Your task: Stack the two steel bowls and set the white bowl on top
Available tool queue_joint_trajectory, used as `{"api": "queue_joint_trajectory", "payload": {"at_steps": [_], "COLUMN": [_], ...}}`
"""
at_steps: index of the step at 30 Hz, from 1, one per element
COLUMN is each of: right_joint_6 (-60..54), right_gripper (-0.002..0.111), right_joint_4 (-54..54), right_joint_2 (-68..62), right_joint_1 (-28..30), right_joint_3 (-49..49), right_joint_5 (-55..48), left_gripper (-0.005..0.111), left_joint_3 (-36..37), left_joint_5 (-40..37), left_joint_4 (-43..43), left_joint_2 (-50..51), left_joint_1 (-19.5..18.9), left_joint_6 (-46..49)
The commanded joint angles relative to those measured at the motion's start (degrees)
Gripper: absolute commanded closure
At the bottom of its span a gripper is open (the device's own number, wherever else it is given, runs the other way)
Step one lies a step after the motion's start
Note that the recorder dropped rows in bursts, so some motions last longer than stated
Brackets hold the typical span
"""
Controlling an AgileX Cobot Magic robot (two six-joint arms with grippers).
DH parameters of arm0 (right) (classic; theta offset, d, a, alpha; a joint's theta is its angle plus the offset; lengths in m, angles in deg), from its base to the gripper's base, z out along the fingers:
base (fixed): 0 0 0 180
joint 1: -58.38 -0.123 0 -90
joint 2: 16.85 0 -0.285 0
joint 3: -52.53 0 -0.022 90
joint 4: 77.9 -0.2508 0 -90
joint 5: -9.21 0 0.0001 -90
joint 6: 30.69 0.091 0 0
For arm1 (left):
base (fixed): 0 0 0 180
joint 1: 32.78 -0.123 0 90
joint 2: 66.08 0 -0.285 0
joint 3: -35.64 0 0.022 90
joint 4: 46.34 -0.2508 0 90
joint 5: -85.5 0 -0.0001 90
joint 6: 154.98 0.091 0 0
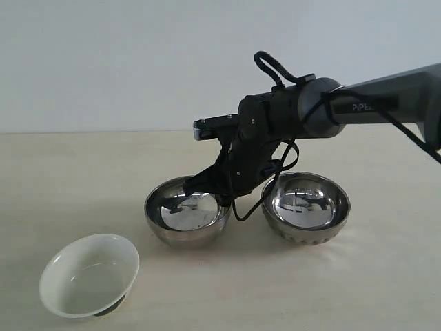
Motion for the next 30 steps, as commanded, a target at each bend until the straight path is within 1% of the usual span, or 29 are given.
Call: {"api": "queue_joint_trajectory", "payload": {"at_steps": [1,4,6,7,12,16,18,20,22,23,24,25,26,27,29,30], "right_joint_6": [0.11,0.11,0.11,0.11,0.11,7.13,12.34,18.03,23.02,23.63,23.52,22.05,20.66,16.89,13.32,13.24], "right_gripper": [0.089,0.070,0.062,0.060,0.060,0.060,0.060,0.060,0.060,0.060,0.060,0.060,0.060,0.060,0.060,0.060], "right_joint_4": [1.16,1.16,1.24,1.24,2.31,11.98,18.97,28.56,35.40,36.90,36.90,34.84,32.82,27.34,21.87,20.74], "right_joint_2": [-0.09,-0.09,0.01,0.12,3.14,9.50,11.93,14.08,15.41,15.79,15.83,15.57,15.29,14.51,14.33,14.33], "right_joint_1": [0.03,0.03,0.03,0.03,0.03,0.14,0.14,0.24,0.92,2.59,3.84,6.82,8.33,10.90,13.97,15.34], "right_joint_3": [0.17,0.28,0.28,0.28,0.28,0.28,0.28,0.28,0.28,0.28,0.28,0.18,0.18,-0.50,-4.44,-7.77], "right_joint_5": [0.10,0.10,0.15,0.15,0.85,-0.97,-4.13,-8.43,-14.35,-19.37,-21.95,-26.17,-27.81,-28.95,-25.86,-21.48], "left_gripper": [0.074,0.074,0.074,0.074,0.074,0.074,0.074,0.074,0.074,0.074,0.074,0.074,0.074,0.074,0.074,0.074], "left_joint_3": [0.23,0.23,0.23,0.23,0.23,0.23,0.23,0.23,0.23,0.23,0.23,0.23,0.23,0.23,0.23,0.23], "left_joint_5": [-0.04,-0.04,-0.04,-0.04,-0.04,-0.04,-0.04,-0.04,-0.04,-0.04,-0.04,-0.04,-0.04,-0.04,-0.04,-0.04], "left_joint_4": [-0.03,-0.03,-0.03,-0.03,-0.03,-0.03,-0.03,-0.03,-0.03,-0.03,-0.03,-0.03,-0.03,0.07,0.07,0.07], "left_joint_2": [-0.19,-0.19,-0.19,-0.19,-0.19,-0.19,-0.19,-0.19,-0.19,-0.19,-0.19,-0.19,-0.19,-0.19,-0.19,-0.19], "left_joint_1": [-0.16,-0.16,-0.16,-0.16,-0.16,-0.16,-0.16,-0.16,-0.16,-0.16,-0.16,-0.16,-0.16,-0.16,-0.16,-0.16], "left_joint_6": [0.26,0.26,0.26,0.26,0.26,0.26,0.26,0.26,0.26,0.26,0.26,0.26,0.26,0.26,0.26,0.26]}}
